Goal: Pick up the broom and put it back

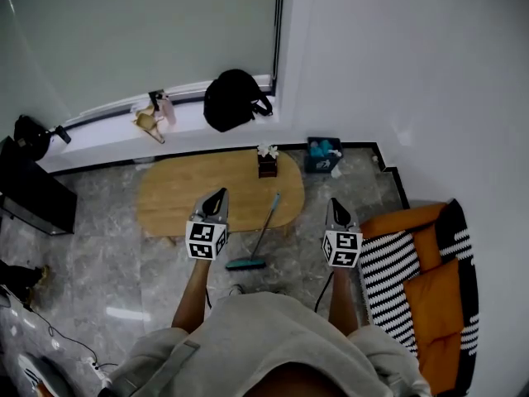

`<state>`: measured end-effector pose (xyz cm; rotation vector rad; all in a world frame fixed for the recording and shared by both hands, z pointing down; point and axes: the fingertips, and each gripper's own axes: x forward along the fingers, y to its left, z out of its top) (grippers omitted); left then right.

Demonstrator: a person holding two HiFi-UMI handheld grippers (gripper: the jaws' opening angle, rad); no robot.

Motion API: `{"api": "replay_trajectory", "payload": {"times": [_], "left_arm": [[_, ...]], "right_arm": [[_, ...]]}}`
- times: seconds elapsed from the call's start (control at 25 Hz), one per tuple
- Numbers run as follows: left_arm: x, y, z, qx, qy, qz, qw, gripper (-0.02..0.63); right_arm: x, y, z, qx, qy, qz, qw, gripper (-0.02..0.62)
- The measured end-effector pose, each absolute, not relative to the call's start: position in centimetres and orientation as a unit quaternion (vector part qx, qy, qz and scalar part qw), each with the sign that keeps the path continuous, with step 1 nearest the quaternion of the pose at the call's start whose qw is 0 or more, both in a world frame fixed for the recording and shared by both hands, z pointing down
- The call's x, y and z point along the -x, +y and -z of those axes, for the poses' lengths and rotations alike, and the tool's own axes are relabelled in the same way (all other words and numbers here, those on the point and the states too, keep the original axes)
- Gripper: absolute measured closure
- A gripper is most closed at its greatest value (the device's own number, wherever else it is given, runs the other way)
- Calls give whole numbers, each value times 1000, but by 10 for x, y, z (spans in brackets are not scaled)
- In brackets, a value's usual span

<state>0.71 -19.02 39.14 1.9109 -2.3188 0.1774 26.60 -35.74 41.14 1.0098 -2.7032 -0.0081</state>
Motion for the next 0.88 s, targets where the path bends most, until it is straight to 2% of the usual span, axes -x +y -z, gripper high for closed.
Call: {"api": "replay_trajectory", "payload": {"times": [0.88], "left_arm": [[-12,-203,-392,-639,-764,-62,65,611]], "right_arm": [[-266,-367,-416,-347,-928,3,135,595]]}}
